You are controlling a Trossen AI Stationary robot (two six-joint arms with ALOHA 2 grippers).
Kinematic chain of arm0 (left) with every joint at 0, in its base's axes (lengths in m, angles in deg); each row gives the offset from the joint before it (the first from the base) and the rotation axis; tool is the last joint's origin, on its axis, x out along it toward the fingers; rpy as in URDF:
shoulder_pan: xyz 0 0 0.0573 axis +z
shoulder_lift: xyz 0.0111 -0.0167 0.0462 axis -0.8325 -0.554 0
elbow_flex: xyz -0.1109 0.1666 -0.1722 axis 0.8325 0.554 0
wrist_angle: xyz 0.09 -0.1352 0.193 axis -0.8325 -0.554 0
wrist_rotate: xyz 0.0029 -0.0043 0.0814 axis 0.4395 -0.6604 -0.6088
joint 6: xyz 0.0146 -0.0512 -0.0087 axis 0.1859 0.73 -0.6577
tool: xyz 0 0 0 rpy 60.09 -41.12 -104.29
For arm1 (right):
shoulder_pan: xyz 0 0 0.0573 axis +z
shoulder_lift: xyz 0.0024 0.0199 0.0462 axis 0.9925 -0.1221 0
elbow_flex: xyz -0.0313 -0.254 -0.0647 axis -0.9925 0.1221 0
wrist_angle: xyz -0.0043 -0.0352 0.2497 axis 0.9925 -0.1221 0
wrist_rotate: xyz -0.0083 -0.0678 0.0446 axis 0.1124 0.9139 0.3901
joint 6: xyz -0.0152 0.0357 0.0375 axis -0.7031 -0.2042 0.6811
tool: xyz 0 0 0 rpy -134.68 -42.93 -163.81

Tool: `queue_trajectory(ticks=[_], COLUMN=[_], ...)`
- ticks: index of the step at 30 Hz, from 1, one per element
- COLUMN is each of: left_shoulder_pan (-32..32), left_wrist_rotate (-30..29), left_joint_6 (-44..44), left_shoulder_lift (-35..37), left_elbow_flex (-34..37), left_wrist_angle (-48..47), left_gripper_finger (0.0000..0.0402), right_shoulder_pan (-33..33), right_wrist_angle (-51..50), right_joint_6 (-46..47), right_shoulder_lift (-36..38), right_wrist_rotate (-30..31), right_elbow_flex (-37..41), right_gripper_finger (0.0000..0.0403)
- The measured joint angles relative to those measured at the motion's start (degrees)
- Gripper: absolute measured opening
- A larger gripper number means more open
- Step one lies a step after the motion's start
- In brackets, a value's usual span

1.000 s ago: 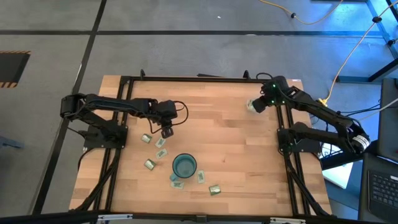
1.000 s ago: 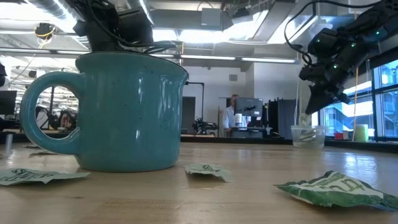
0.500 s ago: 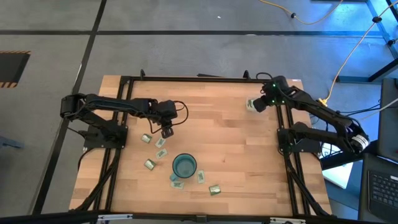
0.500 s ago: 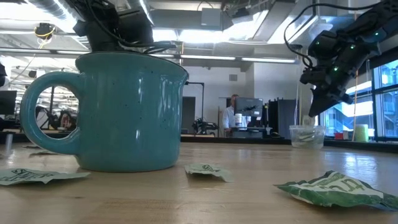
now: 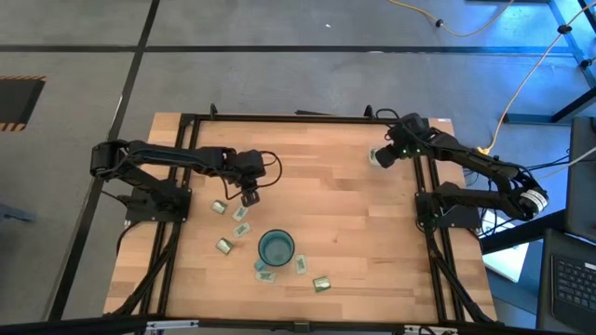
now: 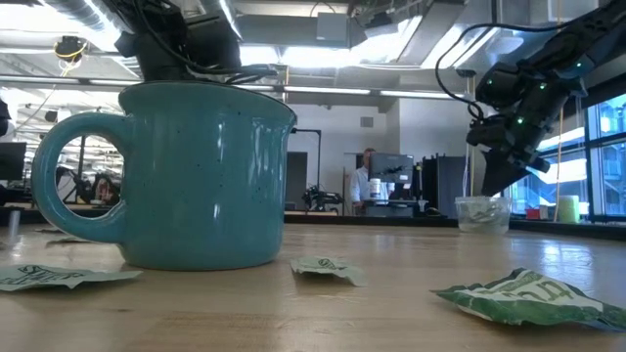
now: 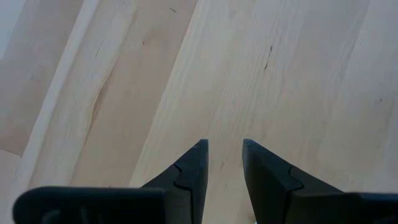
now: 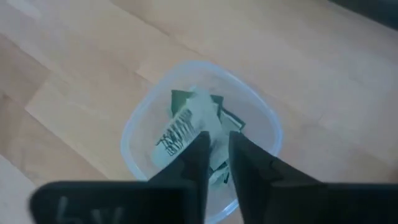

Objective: Pick and place items into bin
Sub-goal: Put the stevia packet into the transparent bin, then put the truvia packet into the transparent bin

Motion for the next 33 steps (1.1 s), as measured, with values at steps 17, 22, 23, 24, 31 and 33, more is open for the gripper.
queue_trajectory(ticks=[17,22,23,24,31,33], left_shoulder_pan=[-5.8,-8.7,-9.0,-9.1,-9.2,-9.2], left_wrist_rotate=[2.5,2.0,1.8,1.8,1.6,2.5], left_joint_6=[8.8,10.4,11.2,11.7,13.4,13.4], left_shoulder_lift=[3.6,3.5,3.5,3.5,3.0,2.6], left_elbow_flex=[1.5,3.4,3.6,3.9,7.9,8.7], left_wrist_angle=[-23.8,-23.3,-23.3,-23.2,-19.8,-18.8], left_gripper_finger=[0.0084,0.0088,0.0088,0.0088,0.0088,0.0088], right_shoulder_pan=[0.0,0.0,0.0,0.0,0.0,0.0], right_wrist_angle=[2.4,2.5,2.6,2.4,2.2,2.2], right_joint_6=[0.0,-0.1,-0.1,-0.1,-0.1,-0.1], right_shoulder_lift=[4.0,4.8,4.8,4.8,4.8,4.8], right_wrist_rotate=[5.8,5.8,5.8,5.8,5.8,5.8], right_elbow_flex=[0.0,0.0,0.0,0.0,0.0,0.0], right_gripper_finger=[0.0162,0.0163,0.0163,0.0163,0.0163,0.0163])
